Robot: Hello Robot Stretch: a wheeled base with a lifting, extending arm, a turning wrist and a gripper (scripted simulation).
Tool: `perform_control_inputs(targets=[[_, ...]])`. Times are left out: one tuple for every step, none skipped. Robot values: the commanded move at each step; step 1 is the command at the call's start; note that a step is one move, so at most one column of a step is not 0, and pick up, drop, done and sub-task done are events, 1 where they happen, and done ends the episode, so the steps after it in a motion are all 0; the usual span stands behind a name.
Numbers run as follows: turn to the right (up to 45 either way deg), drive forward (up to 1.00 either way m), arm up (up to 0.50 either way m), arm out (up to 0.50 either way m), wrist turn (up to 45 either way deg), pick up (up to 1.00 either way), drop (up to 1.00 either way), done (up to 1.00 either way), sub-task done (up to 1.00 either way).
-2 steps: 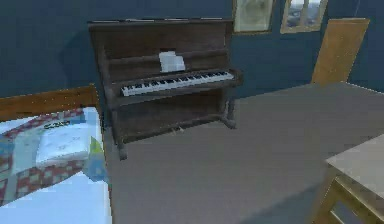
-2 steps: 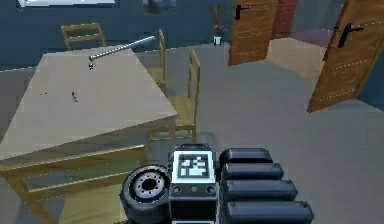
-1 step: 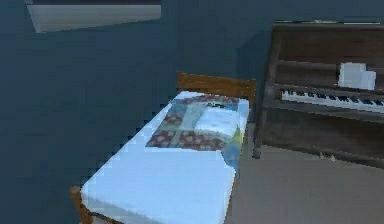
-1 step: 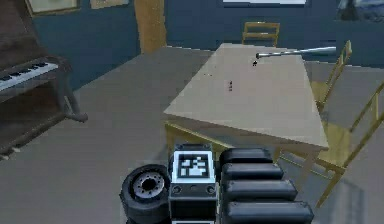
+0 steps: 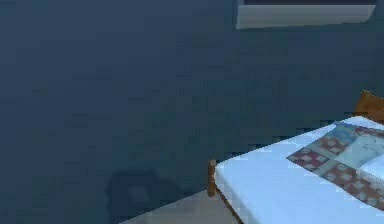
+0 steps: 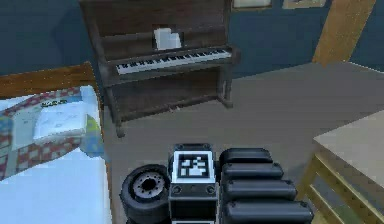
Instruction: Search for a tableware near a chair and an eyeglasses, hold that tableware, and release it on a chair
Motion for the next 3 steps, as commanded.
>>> perform_control_inputs(targets=[[-45.0, 0.0, 0.0, 0.0, 0.0, 0.0, 0.0, 0.0, 0.0], [-3.0, 0.0, 0.0, 0.0, 0.0, 0.0, 0.0, 0.0, 0.0], [45.0, 0.0, 0.0, 0.0, 0.0, 0.0, 0.0, 0.0, 0.0]])
